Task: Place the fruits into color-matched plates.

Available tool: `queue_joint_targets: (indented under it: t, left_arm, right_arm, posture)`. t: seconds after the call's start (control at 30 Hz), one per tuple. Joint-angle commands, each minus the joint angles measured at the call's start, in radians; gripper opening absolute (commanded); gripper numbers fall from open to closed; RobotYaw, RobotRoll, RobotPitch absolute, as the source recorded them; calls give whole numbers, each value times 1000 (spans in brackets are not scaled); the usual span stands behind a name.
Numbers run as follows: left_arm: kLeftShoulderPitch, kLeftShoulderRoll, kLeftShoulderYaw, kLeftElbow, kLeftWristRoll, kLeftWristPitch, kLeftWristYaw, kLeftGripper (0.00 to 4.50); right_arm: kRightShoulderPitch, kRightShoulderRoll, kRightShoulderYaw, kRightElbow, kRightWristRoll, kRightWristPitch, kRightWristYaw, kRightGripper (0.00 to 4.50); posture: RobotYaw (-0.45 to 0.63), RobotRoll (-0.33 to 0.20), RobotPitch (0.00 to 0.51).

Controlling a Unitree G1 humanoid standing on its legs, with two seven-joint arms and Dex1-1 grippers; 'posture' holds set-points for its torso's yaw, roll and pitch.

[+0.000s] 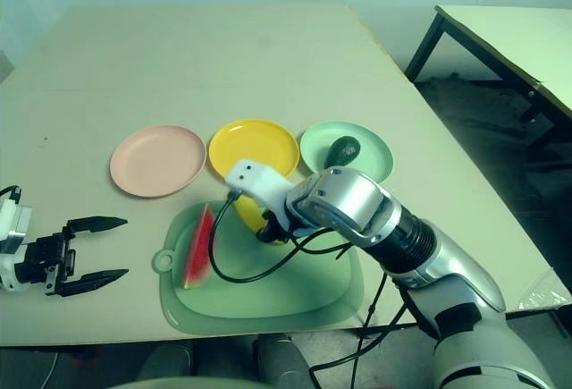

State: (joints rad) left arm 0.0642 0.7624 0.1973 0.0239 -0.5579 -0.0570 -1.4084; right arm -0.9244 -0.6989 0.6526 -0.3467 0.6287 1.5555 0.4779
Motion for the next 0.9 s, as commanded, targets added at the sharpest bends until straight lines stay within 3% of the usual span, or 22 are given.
queue_joint_targets:
  t: [0.03, 0.37, 0.67, 0.9]
  left_arm:
    - [0, -1, -1, 11, -1, -4, -17, 4500]
    - [-3, -5, 3, 19, 4, -4, -14, 4500]
    - [12, -9, 6, 0, 4, -3, 4, 4500]
    - [32, -10, 15, -16, 1, -3, 22, 4500]
  right_arm:
    - [-66, -19, 16, 2, -12, -15, 62, 1693]
    - [-224, 9, 18, 78, -37, -59, 193, 1693]
    - [-249, 97, 171, 493, -342, -461, 282, 1693]
    - [-256, 230, 158, 883, -550, -752, 358, 1693]
  posture:
    - [6, 0, 96]
    - [18, 0, 92]
    - [31, 0, 92]
    - [52, 0, 90]
